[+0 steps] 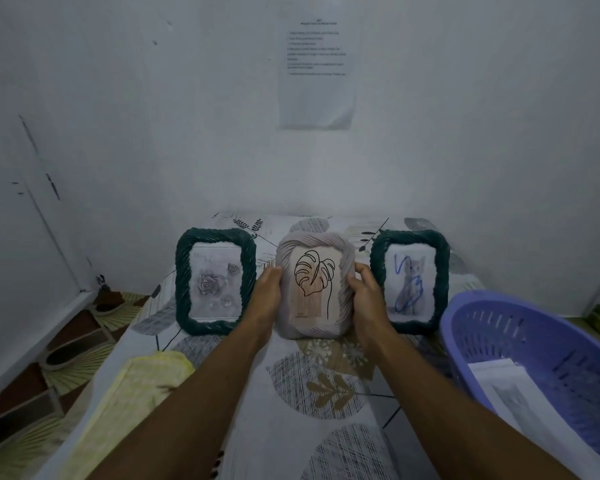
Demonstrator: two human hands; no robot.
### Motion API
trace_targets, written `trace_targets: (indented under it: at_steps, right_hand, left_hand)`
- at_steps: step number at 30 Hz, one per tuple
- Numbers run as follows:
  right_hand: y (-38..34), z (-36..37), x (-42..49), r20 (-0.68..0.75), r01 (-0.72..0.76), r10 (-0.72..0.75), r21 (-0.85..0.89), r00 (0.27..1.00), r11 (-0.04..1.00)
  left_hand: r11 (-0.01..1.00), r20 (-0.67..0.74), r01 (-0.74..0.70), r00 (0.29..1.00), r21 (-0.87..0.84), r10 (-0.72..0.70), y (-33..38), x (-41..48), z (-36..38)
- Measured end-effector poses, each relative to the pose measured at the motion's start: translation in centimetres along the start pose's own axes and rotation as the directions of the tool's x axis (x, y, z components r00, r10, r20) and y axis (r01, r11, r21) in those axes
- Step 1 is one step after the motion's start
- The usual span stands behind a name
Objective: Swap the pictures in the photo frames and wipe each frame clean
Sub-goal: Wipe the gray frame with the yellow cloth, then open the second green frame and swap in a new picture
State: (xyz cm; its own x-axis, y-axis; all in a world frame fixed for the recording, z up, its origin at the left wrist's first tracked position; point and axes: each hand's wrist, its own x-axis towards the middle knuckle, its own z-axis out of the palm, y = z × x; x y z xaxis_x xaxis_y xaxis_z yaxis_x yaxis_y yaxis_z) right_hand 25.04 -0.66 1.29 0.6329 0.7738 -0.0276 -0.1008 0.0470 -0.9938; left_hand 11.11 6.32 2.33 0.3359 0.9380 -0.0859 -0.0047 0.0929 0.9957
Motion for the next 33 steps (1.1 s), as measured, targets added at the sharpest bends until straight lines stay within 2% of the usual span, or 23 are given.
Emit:
trace_targets:
  at_steps: [3,6,9,11,13,15,16,17,18,20,23,25,27,28,31,33]
  right_hand:
    - [0.1,-0.3,-1.0,-0.050,0.023,-0.026,-0.042,0.998,0.999]
    - [0.8,-1.3,-3.1,-0.096,0.040,-0.056,-0.160,0.994,0.986]
    - [1.6,-2.5,-5.4,-0.110,0.090,-0.122,-0.265,0.986,0.960]
    - [2.0,-3.3,-6.8,-0.070,0.135,-0.175,-0.388,0.982,0.912]
    - [2.7,-4.6,-8.2,0.036,0.230,-0.257,-0.578,0.966,0.783]
    - [4.3,-6.1,-9.6,0.240,0.375,-0.317,-0.787,0.917,0.489]
    - [5.1,-6.7,-10.2,0.334,0.432,-0.316,-0.842,0.888,0.325]
    - [5.6,-7.2,-10.8,0.393,0.471,-0.320,-0.855,0.862,0.218]
    - [5.8,-7.5,-11.3,0.421,0.493,-0.329,-0.852,0.845,0.176]
    - [5.5,-7.7,-12.0,0.430,0.503,-0.335,-0.847,0.838,0.171]
    - [4.6,-7.3,-12.2,0.425,0.485,-0.285,-0.853,0.859,0.193]
    - [2.5,-6.8,-11.8,0.454,0.518,-0.281,-0.825,0.845,0.224]
    - [-1.0,-6.6,-9.8,0.491,0.580,-0.373,-0.796,0.787,0.176]
    - [-3.0,-6.7,-8.3,0.466,0.576,-0.426,-0.799,0.776,0.175]
    - [-7.9,-8.3,-3.5,0.305,0.445,-0.453,-0.862,0.838,0.242]
    - [-9.3,-10.1,-0.9,0.236,0.343,-0.415,-0.916,0.879,0.206]
  left_hand:
    - [0.995,-0.004,-0.055,0.998,0.087,0.056,-0.2,-1.1,0.2]
    - [0.956,-0.022,-0.170,0.983,0.240,0.181,-0.6,-2.8,0.1]
    - [0.879,-0.033,-0.297,0.943,0.373,0.332,-1.4,-5.3,-0.3]
    - [0.778,0.001,-0.379,0.899,0.501,0.437,-2.6,-7.3,-0.6]
    - [0.576,0.112,-0.454,0.840,0.679,0.531,-4.2,-9.0,-1.2]
    - [0.371,0.267,-0.515,0.794,0.772,0.546,-6.0,-10.2,-1.8]
    - [0.309,0.333,-0.535,0.788,0.786,0.517,-6.8,-10.6,-2.1]
    - [0.272,0.380,-0.544,0.793,0.794,0.476,-7.4,-11.0,-2.3]
    - [0.257,0.405,-0.535,0.811,0.805,0.422,-7.9,-11.2,-2.5]
    - [0.253,0.406,-0.498,0.848,0.829,0.340,-8.6,-11.5,-2.9]
    - [0.266,0.395,-0.489,0.855,0.831,0.336,-8.7,-11.6,-3.0]
    - [0.271,0.390,-0.495,0.848,0.825,0.360,-8.6,-11.6,-2.9]
    - [0.254,0.393,-0.509,0.831,0.822,0.393,-8.9,-11.2,-2.9]
    - [0.248,0.390,-0.512,0.824,0.822,0.410,-9.1,-11.1,-2.9]
    - [0.242,0.389,-0.516,0.819,0.822,0.423,-9.1,-11.0,-2.9]
    - [0.240,0.395,-0.522,0.815,0.819,0.425,-9.0,-11.1,-2.9]
